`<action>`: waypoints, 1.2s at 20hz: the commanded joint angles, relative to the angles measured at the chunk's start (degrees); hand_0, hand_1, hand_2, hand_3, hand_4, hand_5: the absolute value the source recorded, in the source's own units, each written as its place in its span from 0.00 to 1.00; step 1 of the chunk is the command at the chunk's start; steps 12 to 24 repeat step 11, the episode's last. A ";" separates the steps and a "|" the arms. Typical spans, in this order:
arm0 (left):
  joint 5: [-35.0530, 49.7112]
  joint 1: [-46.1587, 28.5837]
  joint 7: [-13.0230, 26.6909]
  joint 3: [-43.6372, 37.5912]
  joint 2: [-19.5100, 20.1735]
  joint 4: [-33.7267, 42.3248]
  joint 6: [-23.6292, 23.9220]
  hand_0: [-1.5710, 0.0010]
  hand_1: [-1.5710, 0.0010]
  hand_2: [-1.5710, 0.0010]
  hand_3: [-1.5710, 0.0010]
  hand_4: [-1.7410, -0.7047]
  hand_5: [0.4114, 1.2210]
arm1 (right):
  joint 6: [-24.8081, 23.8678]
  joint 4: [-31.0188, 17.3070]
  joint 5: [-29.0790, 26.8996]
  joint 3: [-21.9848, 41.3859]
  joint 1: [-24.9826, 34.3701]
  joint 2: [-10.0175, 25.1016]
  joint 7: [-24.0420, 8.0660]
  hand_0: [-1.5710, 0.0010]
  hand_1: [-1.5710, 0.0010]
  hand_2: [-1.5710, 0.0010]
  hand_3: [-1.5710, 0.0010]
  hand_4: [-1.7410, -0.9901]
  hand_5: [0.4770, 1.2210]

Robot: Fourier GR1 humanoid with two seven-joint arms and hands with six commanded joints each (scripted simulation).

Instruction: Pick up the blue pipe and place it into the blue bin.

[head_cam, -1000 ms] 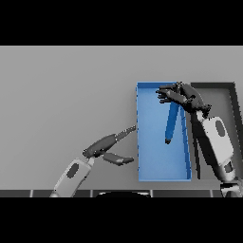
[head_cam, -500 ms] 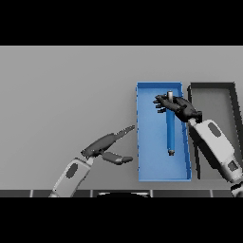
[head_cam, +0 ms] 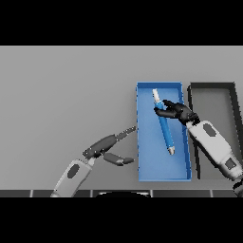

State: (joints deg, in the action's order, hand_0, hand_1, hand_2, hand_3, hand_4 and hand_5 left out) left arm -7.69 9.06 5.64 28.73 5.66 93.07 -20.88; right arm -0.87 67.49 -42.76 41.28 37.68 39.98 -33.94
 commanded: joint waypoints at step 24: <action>-1.32 1.79 -0.68 0.11 -2.31 -4.65 1.08 1.00 1.00 1.00 1.00 0.79 0.07 | 2.03 -0.15 -1.03 -0.69 -0.47 -0.07 2.85 0.99 0.99 0.99 1.00 0.82 0.27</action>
